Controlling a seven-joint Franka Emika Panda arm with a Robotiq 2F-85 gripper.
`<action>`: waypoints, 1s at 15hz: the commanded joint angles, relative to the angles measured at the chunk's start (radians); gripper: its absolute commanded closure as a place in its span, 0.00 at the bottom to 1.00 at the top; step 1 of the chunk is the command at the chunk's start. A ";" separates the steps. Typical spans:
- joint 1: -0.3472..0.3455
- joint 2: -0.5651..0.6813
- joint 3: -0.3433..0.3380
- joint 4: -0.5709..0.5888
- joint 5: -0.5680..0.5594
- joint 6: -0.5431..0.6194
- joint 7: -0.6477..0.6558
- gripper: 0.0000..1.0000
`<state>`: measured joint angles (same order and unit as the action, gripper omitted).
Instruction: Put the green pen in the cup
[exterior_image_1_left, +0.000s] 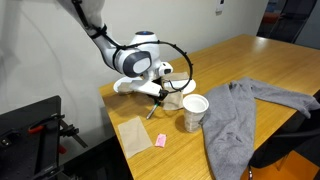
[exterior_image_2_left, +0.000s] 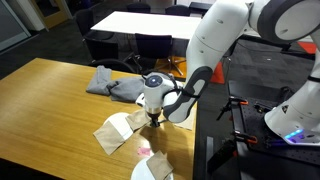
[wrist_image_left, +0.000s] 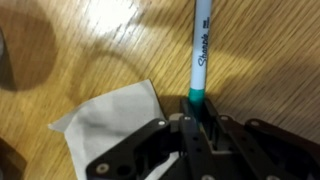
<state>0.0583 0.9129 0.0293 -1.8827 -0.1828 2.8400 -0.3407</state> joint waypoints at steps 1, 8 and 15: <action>-0.057 -0.047 0.074 -0.019 -0.003 -0.049 -0.022 0.96; -0.105 -0.174 0.145 -0.055 0.044 -0.088 0.013 0.96; -0.094 -0.295 0.142 0.023 0.140 -0.398 0.042 0.96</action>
<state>-0.0351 0.6828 0.1660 -1.8797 -0.0894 2.5852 -0.3262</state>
